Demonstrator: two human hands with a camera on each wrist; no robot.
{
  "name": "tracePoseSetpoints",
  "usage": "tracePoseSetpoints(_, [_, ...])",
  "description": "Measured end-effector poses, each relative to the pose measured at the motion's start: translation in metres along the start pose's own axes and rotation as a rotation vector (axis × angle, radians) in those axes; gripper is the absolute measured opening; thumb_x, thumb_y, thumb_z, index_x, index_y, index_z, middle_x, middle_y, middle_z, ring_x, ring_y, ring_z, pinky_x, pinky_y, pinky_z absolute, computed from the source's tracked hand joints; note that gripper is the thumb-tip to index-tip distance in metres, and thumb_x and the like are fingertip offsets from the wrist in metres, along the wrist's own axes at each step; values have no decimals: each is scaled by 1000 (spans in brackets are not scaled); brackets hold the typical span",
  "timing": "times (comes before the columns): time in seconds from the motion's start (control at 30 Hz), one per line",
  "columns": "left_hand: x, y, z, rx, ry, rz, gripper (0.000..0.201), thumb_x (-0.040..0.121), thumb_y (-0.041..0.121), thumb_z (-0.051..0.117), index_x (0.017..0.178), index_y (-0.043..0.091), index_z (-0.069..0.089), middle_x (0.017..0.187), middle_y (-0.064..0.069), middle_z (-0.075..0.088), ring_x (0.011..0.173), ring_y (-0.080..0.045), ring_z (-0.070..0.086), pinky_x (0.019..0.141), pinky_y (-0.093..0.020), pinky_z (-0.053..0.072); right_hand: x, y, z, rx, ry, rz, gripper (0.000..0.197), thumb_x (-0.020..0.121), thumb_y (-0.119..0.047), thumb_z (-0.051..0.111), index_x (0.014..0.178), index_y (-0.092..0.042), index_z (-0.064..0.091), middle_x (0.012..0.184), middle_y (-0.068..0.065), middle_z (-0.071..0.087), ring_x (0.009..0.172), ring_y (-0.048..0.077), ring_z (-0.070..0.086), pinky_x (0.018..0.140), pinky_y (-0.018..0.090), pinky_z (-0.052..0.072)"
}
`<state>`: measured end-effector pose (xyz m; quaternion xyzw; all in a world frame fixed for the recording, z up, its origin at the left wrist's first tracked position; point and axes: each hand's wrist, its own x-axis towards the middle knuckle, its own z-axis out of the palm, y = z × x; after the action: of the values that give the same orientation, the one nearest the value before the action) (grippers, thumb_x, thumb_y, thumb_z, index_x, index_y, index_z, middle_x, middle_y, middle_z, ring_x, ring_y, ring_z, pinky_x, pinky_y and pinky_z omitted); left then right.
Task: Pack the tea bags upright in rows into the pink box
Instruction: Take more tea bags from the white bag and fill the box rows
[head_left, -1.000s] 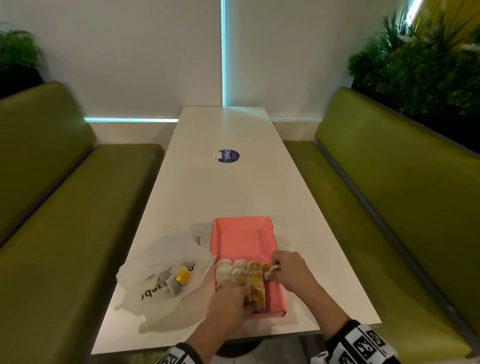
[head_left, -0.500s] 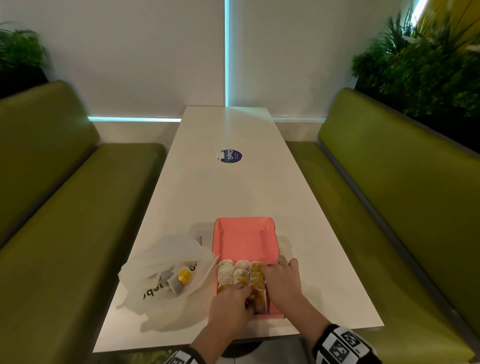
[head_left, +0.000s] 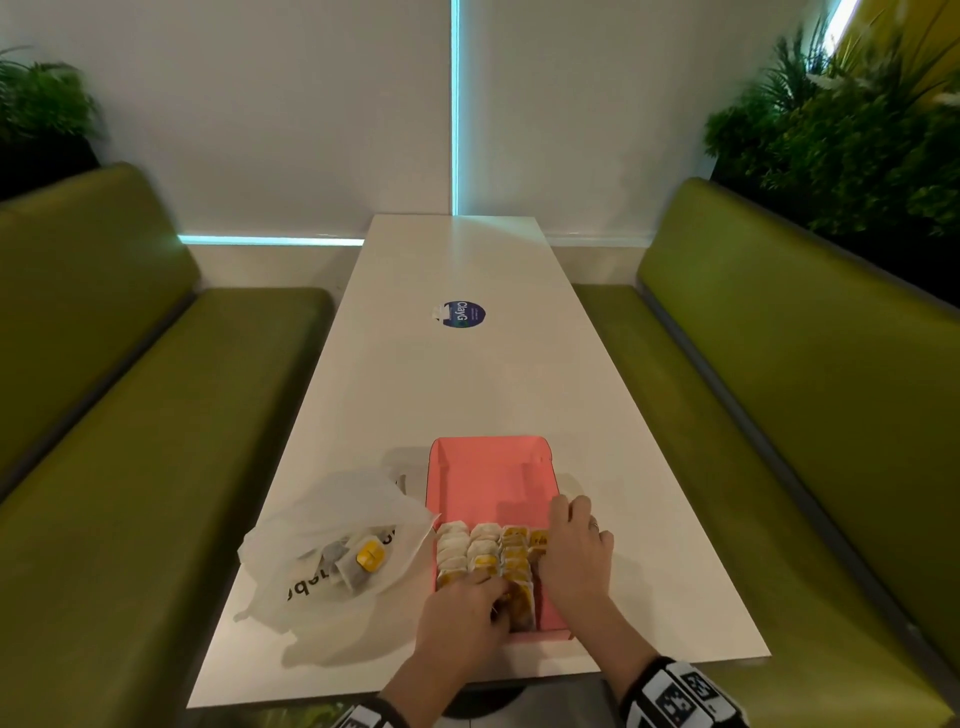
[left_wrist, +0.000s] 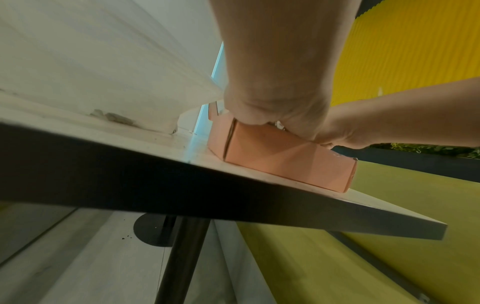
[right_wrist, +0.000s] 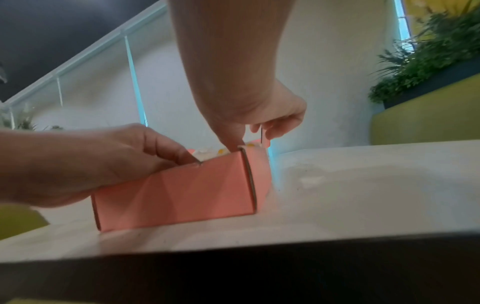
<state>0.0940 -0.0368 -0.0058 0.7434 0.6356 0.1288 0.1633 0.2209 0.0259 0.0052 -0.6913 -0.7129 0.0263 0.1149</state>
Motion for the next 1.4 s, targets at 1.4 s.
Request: tracePoseSetpoints(1.4, [-1,-12,6,-478,131,-10,45,91,22,52,130,42,42,106,6,61,86,-6,60,80,-26,51,-7,-6,-33,167,-302,160,29,92,-27,39,113,-16,55,128,4,33,120,25,38,99,39,33])
